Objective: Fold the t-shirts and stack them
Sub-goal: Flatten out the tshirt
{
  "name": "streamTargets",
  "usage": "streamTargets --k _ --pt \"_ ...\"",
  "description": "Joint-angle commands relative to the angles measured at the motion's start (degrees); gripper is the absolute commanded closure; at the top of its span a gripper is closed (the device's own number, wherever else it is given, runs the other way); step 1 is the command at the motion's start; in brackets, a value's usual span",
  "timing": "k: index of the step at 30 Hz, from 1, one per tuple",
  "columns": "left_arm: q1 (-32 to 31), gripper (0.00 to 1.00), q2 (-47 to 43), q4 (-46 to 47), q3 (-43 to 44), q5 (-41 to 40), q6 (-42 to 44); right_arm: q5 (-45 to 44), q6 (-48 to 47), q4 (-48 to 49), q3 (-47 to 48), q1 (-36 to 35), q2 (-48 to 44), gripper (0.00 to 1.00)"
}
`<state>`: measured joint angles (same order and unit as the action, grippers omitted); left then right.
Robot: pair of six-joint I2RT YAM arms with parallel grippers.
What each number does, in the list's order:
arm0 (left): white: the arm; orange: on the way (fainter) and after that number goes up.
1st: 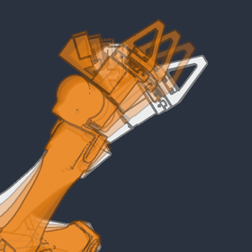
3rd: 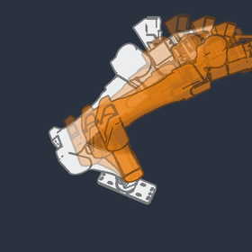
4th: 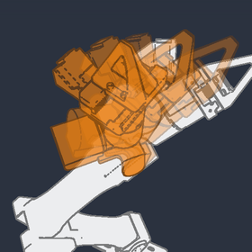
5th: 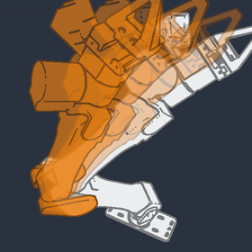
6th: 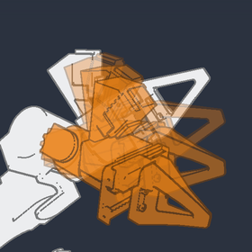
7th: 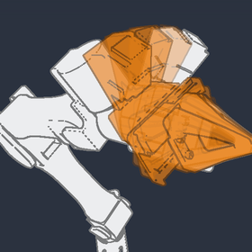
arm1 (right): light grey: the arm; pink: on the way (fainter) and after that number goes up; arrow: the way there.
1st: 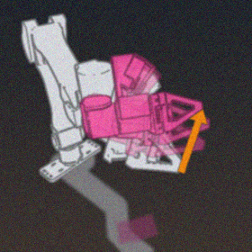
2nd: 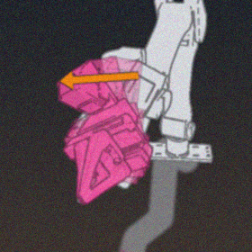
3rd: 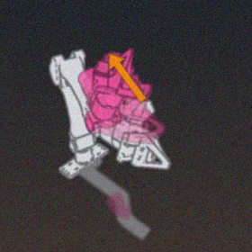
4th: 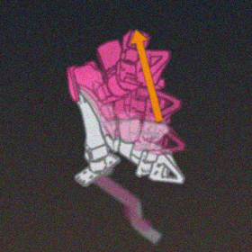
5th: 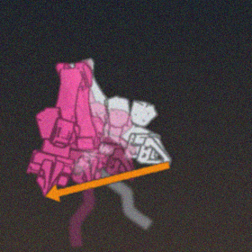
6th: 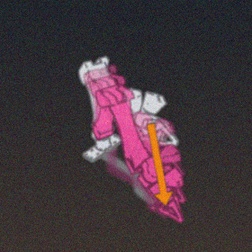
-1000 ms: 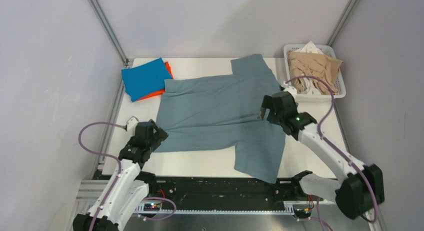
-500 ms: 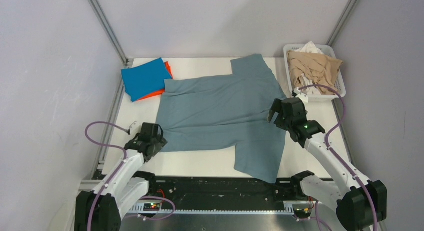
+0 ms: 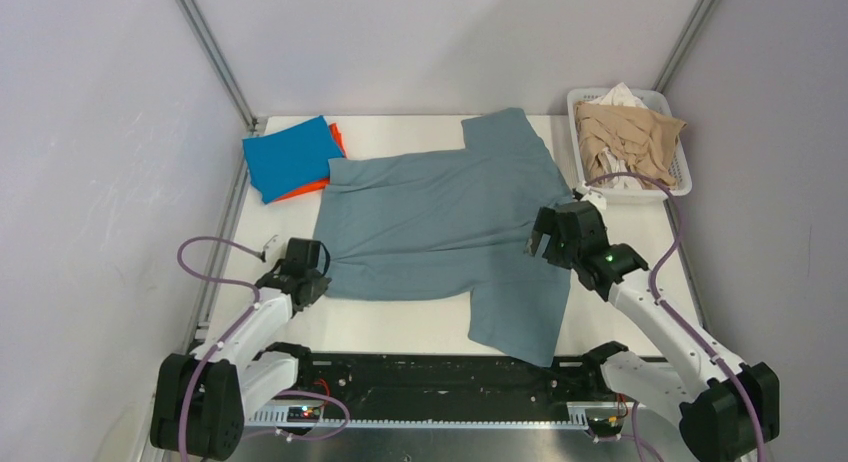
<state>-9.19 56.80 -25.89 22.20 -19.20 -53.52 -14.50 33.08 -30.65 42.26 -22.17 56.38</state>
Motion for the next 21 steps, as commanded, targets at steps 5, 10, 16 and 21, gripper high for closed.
streamTargets --k 5,10,16,21 --pt "0.22 1.0 -2.81 1.42 -1.33 1.27 1.31 3.2 -3.48 -10.96 0.01 -10.73 -4.11 0.04" --pt "0.24 1.0 -6.06 1.53 -2.1 1.95 1.91 11.25 -0.35 -20.11 -0.06 -20.33 -3.57 0.07" --pt "0.23 1.0 -5.77 1.51 -1.53 4.31 2.34 7.19 10.6 -28.65 -2.31 -35.21 2.9 0.14" --pt "0.2 1.0 -5.25 1.45 -1.5 5.29 2.12 9.58 13.91 -23.8 -6.55 -39.33 8.01 0.23"
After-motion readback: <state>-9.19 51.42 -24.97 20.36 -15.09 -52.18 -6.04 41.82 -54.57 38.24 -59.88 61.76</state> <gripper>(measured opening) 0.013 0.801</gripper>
